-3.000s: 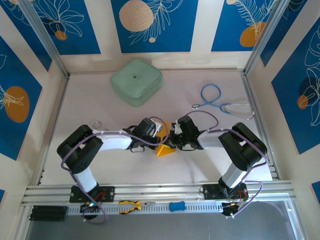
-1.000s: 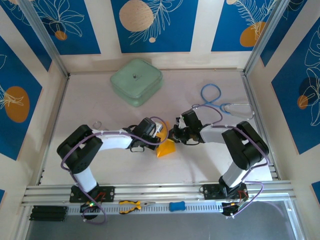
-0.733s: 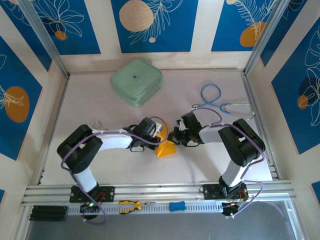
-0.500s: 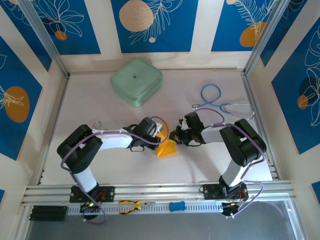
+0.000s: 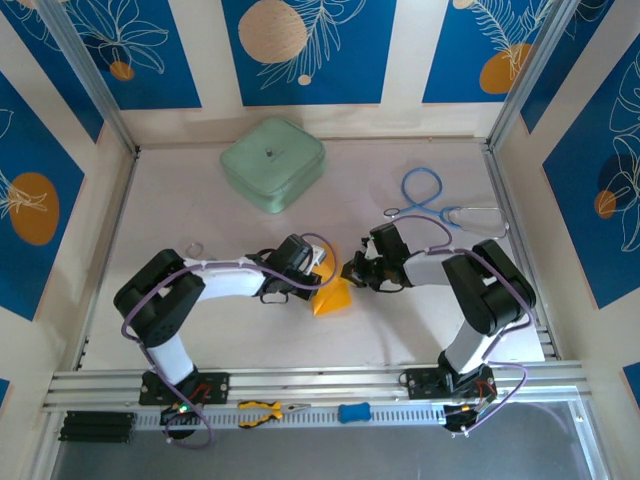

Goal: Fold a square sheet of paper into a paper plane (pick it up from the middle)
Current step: Fold the triangle a second time at the center of the table.

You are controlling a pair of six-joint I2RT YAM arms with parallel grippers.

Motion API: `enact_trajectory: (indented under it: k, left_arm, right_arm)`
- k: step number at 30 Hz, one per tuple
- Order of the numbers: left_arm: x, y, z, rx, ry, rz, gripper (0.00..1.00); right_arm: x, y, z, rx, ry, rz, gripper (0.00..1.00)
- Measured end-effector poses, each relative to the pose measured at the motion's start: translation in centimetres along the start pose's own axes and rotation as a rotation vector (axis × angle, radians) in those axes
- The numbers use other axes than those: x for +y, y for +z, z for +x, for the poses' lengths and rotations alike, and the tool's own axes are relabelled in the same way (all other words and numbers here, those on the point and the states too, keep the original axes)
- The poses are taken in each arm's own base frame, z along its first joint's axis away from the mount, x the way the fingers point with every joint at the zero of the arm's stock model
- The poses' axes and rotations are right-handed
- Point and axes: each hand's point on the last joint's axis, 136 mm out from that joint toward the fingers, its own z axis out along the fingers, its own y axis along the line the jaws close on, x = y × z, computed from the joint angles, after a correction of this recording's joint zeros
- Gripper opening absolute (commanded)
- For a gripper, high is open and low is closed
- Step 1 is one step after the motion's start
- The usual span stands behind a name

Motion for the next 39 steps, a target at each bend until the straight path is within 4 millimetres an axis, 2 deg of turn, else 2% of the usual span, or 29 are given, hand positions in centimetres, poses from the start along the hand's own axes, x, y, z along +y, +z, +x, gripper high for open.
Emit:
enact_trajectory:
  k: [2,5,9,17,24,29,34,36,39]
  left_arm:
    - [0.0,0.0,0.0,0.0,0.0,0.0,0.0]
    - [0.0,0.0,0.0,0.0,0.0,0.0,0.0]
    - [0.0,0.0,0.0,0.0,0.0,0.0,0.0]
    - [0.0,0.0,0.0,0.0,0.0,0.0,0.0]
    - [0.0,0.0,0.0,0.0,0.0,0.0,0.0]
    - [0.0,0.0,0.0,0.0,0.0,0.0,0.0]
    - [-0.1,-0.5,-0.1,0.0,-0.005,-0.002,0.15]
    - [-0.4,-1.6,-0.6,-0.017,-0.015,-0.001,0.23]
    - [-1.1,-3.8,-1.9,-0.073,-0.024,0.009,0.28]
  right_arm:
    - [0.3,-0.7,-0.1,-0.014,-0.006,0.005,0.06]
    - [2.0,-1.9,-0.1,-0.031,-0.046,-0.039,0.07]
    - [3.6,-1.8,1.0,0.004,-0.091,-0.075,0.07]
    - [2.2,0.7,3.5,0.121,-0.077,-0.041,0.07]
    - [2.0,1.1,3.6,0.125,-0.076,-0.032,0.06]
    - [0.9,1.3,4.1,0.131,-0.068,-0.019,0.05]
    - [1.0,1.5,4.1,0.125,-0.08,-0.041,0.05]
    - [1.0,1.5,4.1,0.122,-0.085,-0.048,0.04]
    - [1.1,1.5,4.0,0.119,-0.088,-0.052,0.04]
